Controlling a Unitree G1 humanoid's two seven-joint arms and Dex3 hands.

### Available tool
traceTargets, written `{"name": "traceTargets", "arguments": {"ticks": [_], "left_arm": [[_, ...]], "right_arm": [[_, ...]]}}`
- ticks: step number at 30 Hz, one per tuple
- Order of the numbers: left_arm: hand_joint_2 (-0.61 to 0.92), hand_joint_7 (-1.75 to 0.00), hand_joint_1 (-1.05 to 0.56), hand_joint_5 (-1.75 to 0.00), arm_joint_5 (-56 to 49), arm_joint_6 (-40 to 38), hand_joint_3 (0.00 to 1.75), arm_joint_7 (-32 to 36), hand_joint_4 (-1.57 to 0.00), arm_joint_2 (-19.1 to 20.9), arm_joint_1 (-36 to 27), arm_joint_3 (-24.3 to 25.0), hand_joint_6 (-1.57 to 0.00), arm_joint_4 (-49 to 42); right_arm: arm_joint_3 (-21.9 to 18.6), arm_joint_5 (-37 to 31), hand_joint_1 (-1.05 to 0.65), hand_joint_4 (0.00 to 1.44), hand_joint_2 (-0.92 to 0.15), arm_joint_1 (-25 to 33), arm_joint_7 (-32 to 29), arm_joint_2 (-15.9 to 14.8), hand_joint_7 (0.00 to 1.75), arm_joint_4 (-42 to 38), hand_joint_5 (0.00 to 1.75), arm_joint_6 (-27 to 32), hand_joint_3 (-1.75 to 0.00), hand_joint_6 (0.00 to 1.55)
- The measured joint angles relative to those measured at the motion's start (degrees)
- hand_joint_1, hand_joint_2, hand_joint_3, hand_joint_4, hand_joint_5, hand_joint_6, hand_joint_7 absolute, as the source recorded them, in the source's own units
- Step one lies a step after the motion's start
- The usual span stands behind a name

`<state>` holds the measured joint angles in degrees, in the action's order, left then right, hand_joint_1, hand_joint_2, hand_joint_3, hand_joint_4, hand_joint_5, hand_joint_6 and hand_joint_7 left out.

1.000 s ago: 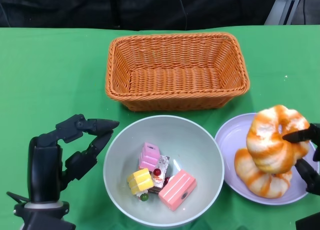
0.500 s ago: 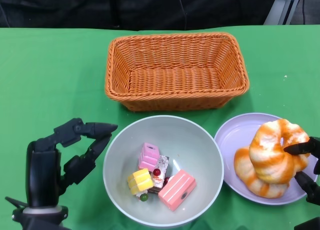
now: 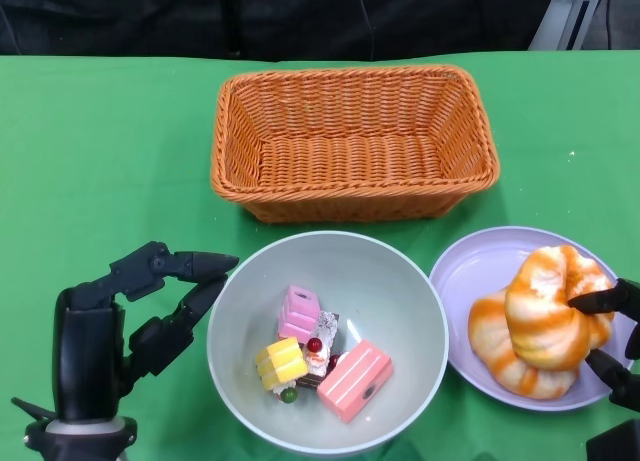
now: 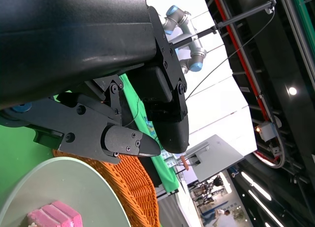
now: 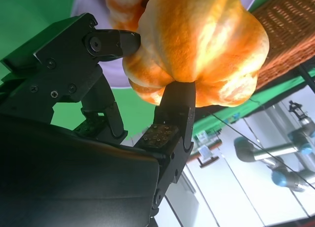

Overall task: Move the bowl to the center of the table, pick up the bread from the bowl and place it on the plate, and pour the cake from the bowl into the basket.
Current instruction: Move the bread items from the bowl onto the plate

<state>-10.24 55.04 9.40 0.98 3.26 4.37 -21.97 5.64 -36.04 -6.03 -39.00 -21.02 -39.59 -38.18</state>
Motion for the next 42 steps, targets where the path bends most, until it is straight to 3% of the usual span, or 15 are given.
{"name": "traceTargets", "arguments": {"ticks": [14,19,23,28,39,40,42], "left_arm": [[0.92,-0.47,-0.21,-0.90,0.96,-0.01,0.19,-0.28,-0.88,-0.10,-0.02,-0.02,-1.03,0.09],[0.92,-0.46,-0.21,-0.90,1.13,0.03,0.19,-0.36,-0.88,-0.08,-0.02,-0.05,-1.03,0.08],[0.92,-0.46,-0.21,-0.90,1.57,0.08,0.19,-0.61,-0.88,-0.06,-0.02,-0.15,-1.03,0.06],[0.92,-0.46,-0.22,-0.90,1.57,0.12,0.19,-0.74,-0.88,-0.06,-0.01,-0.20,-1.03,-0.10],[0.92,-0.45,-0.22,-0.90,1.58,0.34,0.19,-0.74,-0.88,-0.06,-0.01,-0.20,-1.04,-0.48],[0.92,-0.44,-0.22,-0.90,1.60,0.44,0.20,-0.75,-0.87,-0.06,-0.01,-0.20,-1.04,-0.55],[0.92,-0.44,-0.21,-0.90,1.64,0.76,0.20,-0.77,-0.87,-0.04,0.03,-0.20,-1.04,-0.96]], "right_arm": [[2.08,0.46,-0.02,0.75,-0.82,-2.51,0.83,-0.93,0.66,-4.99,1.44,-1.74,-0.33,0.92],[2.29,1.27,-0.11,0.78,-0.91,-2.60,1.51,-1.37,0.23,-5.96,1.09,-3.03,-0.05,1.01],[2.62,0.88,-0.15,0.76,-0.92,-2.65,0.40,-1.58,0.13,-6.20,0.97,-4.19,-0.01,0.99],[2.92,0.91,-0.27,0.86,-0.91,-2.70,-0.06,-1.68,0.02,-6.60,0.50,-5.10,0.00,0.94],[3.30,0.91,-0.28,0.90,-0.91,-2.70,-0.13,-1.68,0.01,-6.96,0.40,-5.10,0.00,0.94],[3.32,0.91,-0.40,0.80,-0.92,-2.69,-0.10,-1.69,0.00,-6.84,0.34,-4.98,-0.02,0.78],[3.39,0.88,-0.49,0.70,-0.92,-2.52,0.18,-1.75,0.00,-5.84,0.27,-3.96,-0.03,0.61]]}}
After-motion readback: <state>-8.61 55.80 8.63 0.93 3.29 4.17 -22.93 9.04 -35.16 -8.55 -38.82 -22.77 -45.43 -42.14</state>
